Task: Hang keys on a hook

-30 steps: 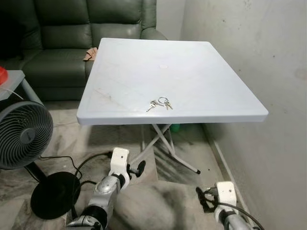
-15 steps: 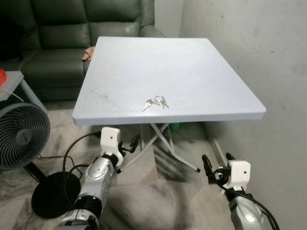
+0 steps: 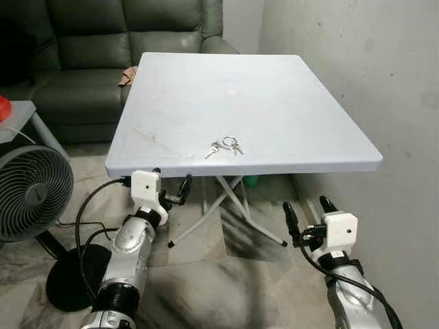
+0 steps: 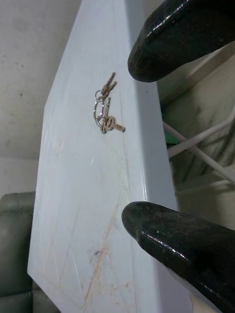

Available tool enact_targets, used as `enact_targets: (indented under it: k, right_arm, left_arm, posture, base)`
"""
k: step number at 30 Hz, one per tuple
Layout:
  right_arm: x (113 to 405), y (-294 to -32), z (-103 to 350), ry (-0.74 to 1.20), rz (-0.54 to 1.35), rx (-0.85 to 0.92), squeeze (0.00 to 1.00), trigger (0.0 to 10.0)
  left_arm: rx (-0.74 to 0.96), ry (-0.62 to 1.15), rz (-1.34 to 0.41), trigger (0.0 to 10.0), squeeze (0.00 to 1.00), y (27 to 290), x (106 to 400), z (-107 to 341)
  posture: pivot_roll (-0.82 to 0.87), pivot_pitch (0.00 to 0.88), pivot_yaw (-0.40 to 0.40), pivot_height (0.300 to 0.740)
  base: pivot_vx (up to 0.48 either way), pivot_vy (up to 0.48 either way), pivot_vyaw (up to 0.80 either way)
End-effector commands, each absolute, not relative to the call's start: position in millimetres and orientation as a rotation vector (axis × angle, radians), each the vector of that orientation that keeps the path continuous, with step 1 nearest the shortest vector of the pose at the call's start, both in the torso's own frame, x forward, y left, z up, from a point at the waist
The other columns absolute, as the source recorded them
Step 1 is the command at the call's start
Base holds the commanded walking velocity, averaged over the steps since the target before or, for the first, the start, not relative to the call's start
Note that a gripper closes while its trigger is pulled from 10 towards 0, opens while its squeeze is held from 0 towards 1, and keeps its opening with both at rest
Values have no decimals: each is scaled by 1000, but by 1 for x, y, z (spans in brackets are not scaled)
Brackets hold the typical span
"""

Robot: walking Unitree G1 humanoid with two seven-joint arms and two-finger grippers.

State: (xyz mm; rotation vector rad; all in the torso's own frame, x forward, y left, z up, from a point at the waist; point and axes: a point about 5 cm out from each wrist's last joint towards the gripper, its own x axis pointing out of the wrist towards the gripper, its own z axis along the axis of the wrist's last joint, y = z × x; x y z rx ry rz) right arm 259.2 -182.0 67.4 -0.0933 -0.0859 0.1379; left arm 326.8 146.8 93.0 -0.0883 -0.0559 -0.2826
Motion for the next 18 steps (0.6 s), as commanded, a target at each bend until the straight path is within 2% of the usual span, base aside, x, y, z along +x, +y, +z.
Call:
enact_targets:
  k: [1,3,18]
  right_arm:
    - [258,-184,70,-79,138,-139,0,10000]
    - [259,-183,70,-74,142,-142,0,10000]
    - [262,-181,73,-55,157,-121,0,10000]
  left_arm:
    - [-78,-61,-287,10000,0,149,328,97]
    - [-78,-57,-285,10000,0,150,330,99]
    - [-67,-55,-285,10000,0,153,335,106]
  posture:
    - [10,0,-22,740]
    - [10,0,-23,740]
    - [15,0,-25,740]
  base:
    - [0,0,0]
    - [0,0,0]
    - [0,0,790]
